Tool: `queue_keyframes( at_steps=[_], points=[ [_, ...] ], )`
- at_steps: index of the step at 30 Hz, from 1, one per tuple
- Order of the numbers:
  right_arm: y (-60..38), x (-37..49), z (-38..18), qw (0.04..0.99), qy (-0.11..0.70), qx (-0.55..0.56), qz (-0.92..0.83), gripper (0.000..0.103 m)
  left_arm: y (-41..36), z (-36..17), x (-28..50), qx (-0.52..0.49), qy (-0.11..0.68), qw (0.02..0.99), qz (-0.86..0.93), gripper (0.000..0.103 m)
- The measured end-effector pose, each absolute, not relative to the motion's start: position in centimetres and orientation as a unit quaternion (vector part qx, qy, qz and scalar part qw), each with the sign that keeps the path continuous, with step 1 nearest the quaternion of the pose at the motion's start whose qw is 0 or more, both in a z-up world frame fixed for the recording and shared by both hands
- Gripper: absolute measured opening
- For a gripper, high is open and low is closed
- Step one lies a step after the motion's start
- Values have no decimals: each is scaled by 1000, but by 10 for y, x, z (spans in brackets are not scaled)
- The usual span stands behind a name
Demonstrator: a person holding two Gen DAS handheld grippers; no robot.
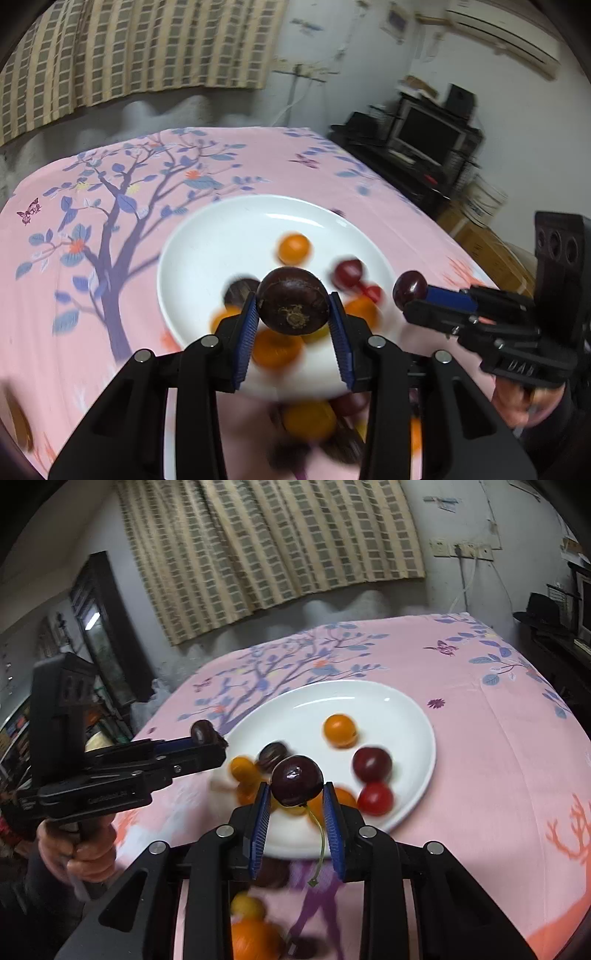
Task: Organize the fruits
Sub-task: 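Carry the cherry and plum onto the white plate and open both tools, then grasp a large tangerine with the right tool while the left tool grasps a small yellow fruit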
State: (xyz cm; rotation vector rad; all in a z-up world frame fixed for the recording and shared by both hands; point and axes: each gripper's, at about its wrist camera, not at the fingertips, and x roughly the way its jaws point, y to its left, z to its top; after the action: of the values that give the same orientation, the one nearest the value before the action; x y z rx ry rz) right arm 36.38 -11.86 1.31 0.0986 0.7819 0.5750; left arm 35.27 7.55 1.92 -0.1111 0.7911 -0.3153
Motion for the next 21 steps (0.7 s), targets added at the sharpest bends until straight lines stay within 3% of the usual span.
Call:
queue_keyframes(
  at_steps=[8, 10, 13, 15, 21],
  points=[
    [-95, 413, -8, 880, 396, 33, 262, 32, 73, -8, 418, -40, 423, 899, -107, 39],
    [-94, 411, -8, 880, 396, 26, 261, 45, 73, -10, 419, -44, 415, 903, -100, 66],
    [-99, 391, 7, 891, 372, 3, 261, 52, 72, -1, 406, -28, 393, 915, -90, 83],
    [-105, 374, 16, 896, 353, 1, 269, 60, 75, 7, 394, -27, 385, 918, -95, 86],
    [-125, 329, 7, 878, 370, 9, 302, 61, 91, 16, 338, -32, 375, 922, -92, 93]
  ],
)
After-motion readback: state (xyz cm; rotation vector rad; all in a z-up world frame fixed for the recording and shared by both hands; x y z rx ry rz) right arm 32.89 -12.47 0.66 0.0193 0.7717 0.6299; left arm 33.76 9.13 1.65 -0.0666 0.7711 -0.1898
